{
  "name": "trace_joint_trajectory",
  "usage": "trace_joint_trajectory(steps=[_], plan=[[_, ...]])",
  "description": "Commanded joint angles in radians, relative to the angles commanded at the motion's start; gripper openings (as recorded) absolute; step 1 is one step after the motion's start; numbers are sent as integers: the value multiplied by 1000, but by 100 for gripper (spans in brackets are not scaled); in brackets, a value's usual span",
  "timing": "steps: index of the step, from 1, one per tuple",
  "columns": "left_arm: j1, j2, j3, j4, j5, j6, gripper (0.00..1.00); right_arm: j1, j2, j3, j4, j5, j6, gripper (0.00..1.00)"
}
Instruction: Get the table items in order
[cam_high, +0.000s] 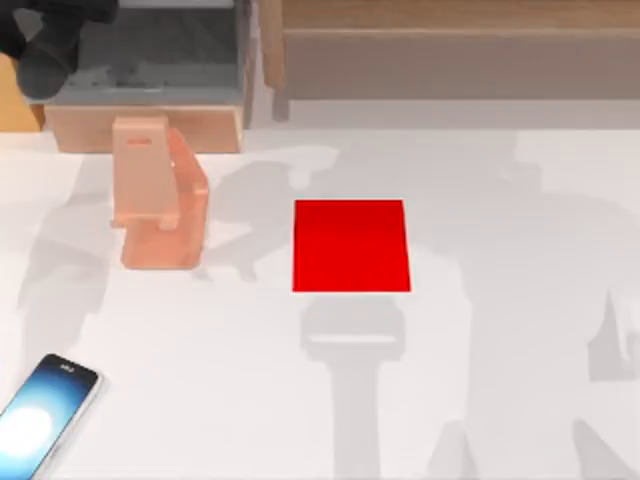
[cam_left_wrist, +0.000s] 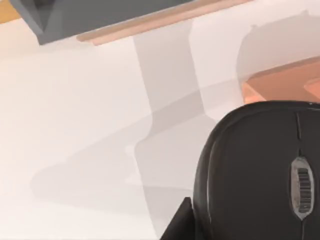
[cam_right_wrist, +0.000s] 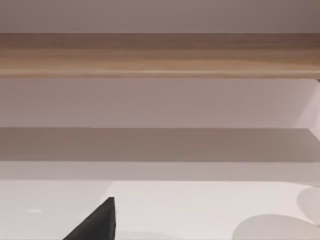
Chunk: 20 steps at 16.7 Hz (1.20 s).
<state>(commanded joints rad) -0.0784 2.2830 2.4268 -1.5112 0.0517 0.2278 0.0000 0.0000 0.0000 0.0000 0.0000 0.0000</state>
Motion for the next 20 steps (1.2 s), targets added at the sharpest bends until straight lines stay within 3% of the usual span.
trace_joint_trajectory(steps=[6, 10, 15, 20], plan=[[-319, 109, 143, -29, 11, -436, 0, 0, 0, 0, 0, 0, 0, 100], [-474, 267, 189, -10, -10, -690, 0, 0, 0, 0, 0, 0, 0, 100], [-566, 437, 211, 31, -42, -863, 0, 0, 0, 0, 0, 0, 0, 100], [-566, 450, 209, 33, -42, -869, 0, 0, 0, 0, 0, 0, 0, 100]])
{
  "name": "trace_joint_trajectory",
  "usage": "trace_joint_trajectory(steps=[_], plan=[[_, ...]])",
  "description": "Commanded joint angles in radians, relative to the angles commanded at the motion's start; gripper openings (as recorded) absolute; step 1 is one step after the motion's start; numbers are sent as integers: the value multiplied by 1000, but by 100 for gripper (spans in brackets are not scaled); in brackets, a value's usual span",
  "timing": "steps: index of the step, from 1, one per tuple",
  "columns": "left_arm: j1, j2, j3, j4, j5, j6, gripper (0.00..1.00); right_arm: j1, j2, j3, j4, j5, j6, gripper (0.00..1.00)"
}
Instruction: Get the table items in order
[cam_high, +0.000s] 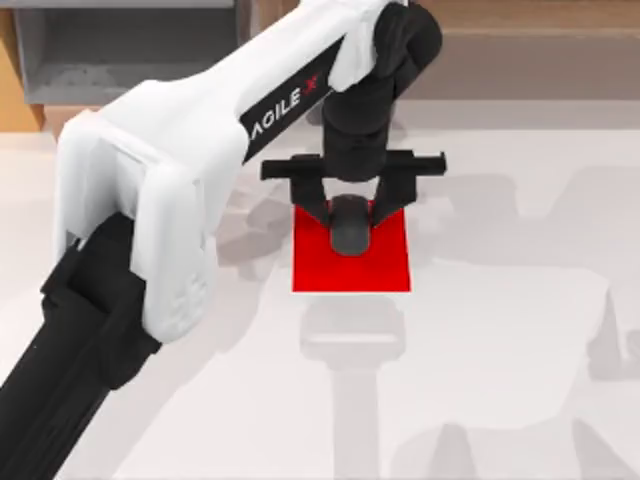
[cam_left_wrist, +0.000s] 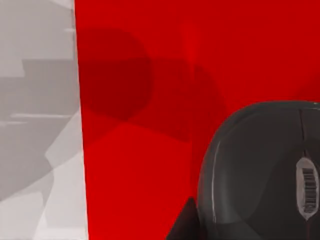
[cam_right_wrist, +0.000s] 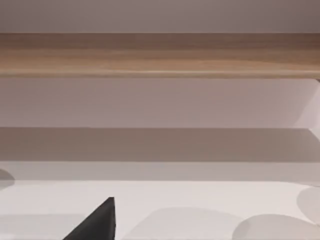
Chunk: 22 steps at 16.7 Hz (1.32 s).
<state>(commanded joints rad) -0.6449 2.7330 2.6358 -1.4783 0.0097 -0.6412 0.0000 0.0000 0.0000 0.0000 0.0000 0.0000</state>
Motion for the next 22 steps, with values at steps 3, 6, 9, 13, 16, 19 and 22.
trace_joint_trajectory(steps=[3, 6, 9, 13, 16, 19, 22], plan=[[-2, -9, -27, 23, 0, 0, 0, 0, 0, 0, 0, 0, 0, 100], [-4, -19, -67, 55, -2, -2, 0, 0, 0, 0, 0, 0, 0, 100], [-4, -20, -70, 58, -2, -3, 0, 0, 0, 0, 0, 0, 0, 100], [-4, -20, -70, 58, -2, -3, 23, 0, 0, 0, 0, 0, 0, 100], [-4, -20, -70, 58, -2, -3, 45, 0, 0, 0, 0, 0, 0, 100], [-4, -20, -70, 58, -2, -3, 68, 0, 0, 0, 0, 0, 0, 100], [-4, -20, -70, 58, -2, -3, 90, 0, 0, 0, 0, 0, 0, 100]])
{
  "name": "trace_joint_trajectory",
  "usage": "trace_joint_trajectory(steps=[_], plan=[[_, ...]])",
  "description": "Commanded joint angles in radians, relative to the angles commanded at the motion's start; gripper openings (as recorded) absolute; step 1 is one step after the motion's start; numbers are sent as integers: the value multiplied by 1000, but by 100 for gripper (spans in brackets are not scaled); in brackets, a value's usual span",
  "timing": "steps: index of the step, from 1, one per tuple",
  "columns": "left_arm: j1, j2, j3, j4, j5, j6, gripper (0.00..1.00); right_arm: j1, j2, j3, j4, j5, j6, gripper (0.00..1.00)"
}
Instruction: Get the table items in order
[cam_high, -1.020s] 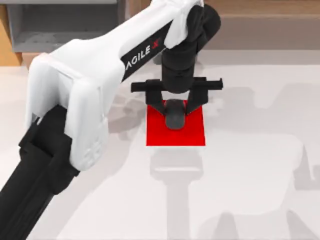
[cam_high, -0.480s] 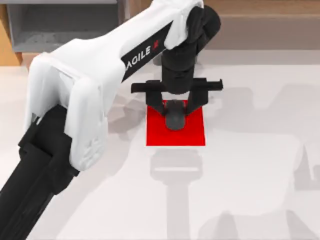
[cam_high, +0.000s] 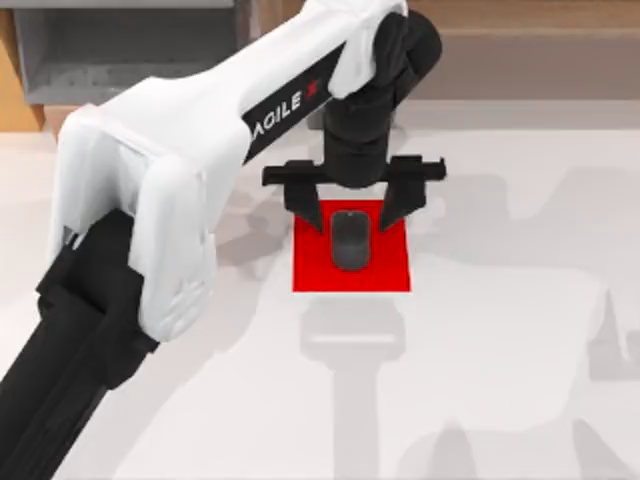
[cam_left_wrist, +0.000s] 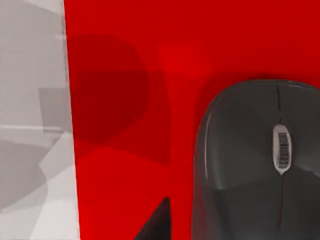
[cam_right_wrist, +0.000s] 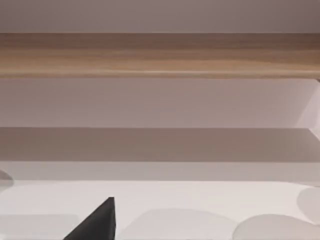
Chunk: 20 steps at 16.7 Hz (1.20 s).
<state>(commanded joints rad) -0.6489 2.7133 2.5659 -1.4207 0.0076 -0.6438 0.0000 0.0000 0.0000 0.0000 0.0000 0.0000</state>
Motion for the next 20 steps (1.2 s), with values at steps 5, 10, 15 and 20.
trace_joint_trajectory(steps=[5, 10, 15, 20], plan=[[0, 0, 0, 0, 0, 0, 100, 0, 0, 0, 0, 0, 0, 100], [2, 0, 0, 0, 0, 0, 100, 0, 0, 0, 0, 0, 0, 100], [11, -102, -100, -11, 16, 84, 100, 0, 0, 0, 0, 0, 0, 100], [64, -431, -429, -9, 48, 316, 100, 0, 0, 0, 0, 0, 0, 100]])
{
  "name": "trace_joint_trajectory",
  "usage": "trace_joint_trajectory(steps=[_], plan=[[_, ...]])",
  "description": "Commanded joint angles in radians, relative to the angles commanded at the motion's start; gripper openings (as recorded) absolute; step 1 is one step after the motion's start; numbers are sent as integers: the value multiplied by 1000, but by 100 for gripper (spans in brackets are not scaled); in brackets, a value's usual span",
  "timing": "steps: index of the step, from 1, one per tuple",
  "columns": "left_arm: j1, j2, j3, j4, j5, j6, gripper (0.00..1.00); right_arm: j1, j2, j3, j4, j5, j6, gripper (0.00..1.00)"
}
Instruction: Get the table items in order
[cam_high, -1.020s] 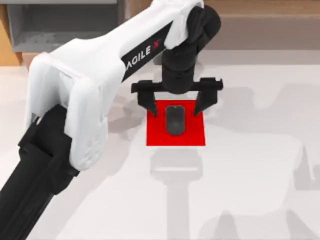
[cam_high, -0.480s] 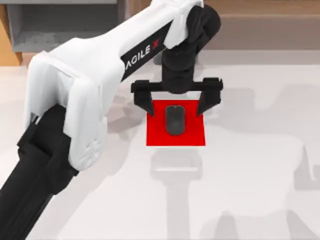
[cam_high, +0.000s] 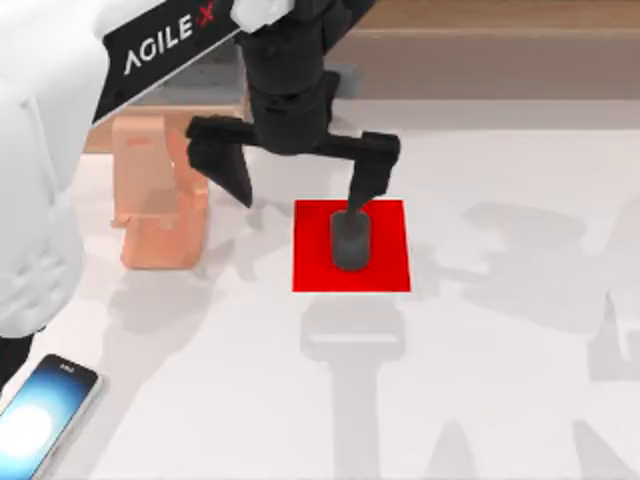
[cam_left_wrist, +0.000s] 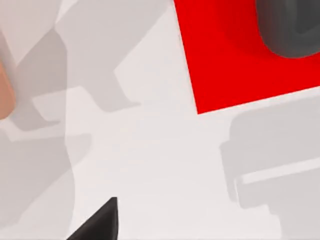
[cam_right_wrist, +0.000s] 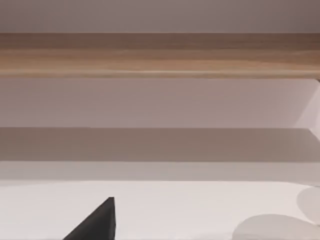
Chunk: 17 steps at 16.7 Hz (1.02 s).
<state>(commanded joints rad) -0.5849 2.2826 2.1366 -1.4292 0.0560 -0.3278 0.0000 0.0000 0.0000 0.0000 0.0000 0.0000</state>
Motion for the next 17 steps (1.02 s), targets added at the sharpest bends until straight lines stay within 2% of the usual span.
trace_joint_trajectory(steps=[5, 11, 14, 17], plan=[[125, -385, -463, 84, 12, 275, 100, 0, 0, 0, 0, 0, 0, 100], [344, -736, -1064, 281, -17, 546, 100, 0, 0, 0, 0, 0, 0, 100], [445, -849, -1253, 382, -40, 633, 100, 0, 0, 0, 0, 0, 0, 100], [506, -904, -1347, 445, -55, 677, 100, 0, 0, 0, 0, 0, 0, 100]])
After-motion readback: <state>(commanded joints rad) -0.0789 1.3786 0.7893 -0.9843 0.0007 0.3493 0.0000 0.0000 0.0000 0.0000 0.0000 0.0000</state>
